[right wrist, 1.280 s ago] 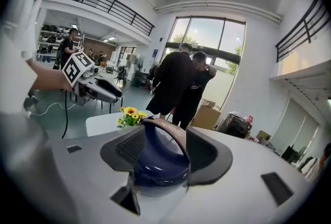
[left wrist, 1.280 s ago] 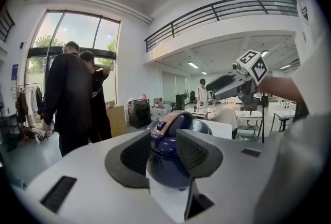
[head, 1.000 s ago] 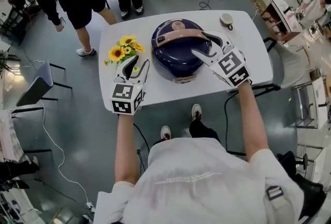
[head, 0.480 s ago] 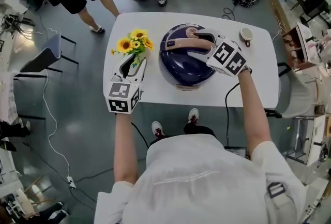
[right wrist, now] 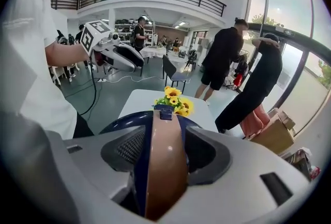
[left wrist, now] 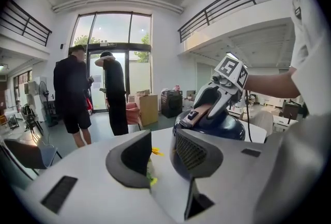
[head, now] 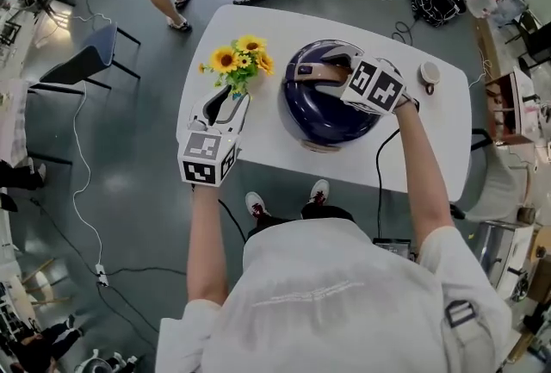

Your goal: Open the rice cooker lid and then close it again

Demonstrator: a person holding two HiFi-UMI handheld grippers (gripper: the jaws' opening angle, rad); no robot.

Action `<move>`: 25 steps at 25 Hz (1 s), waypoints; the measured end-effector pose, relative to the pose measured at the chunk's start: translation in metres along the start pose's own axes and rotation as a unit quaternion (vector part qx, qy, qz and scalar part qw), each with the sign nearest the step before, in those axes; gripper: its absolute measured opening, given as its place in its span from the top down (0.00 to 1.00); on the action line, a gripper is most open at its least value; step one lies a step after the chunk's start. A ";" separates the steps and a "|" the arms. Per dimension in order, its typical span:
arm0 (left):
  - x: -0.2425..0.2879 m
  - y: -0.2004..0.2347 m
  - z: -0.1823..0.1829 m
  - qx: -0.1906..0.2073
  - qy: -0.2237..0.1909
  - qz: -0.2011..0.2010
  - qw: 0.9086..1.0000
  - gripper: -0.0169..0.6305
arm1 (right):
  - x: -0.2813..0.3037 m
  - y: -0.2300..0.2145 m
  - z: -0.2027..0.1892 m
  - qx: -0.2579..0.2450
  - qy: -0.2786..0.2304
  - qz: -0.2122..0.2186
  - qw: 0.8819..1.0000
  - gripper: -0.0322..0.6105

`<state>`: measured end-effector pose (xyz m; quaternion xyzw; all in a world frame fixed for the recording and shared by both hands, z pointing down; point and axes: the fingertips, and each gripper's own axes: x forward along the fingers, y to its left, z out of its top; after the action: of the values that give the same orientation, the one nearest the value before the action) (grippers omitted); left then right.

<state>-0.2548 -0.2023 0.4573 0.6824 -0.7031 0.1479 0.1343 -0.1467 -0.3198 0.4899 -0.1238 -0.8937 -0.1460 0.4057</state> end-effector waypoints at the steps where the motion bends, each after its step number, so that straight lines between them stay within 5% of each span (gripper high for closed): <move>1: 0.000 0.000 -0.002 -0.001 0.001 0.000 1.000 0.73 | 0.004 0.000 -0.001 -0.006 0.004 0.002 1.000 0.56; 25: -0.004 -0.022 -0.012 0.009 0.009 -0.024 1.000 0.73 | 0.009 -0.002 -0.004 -0.011 0.008 -0.002 1.000 0.63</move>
<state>-0.2330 -0.1944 0.4677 0.6989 -0.6840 0.1573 0.1377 -0.1509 -0.3223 0.4987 -0.1254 -0.8890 -0.1576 0.4113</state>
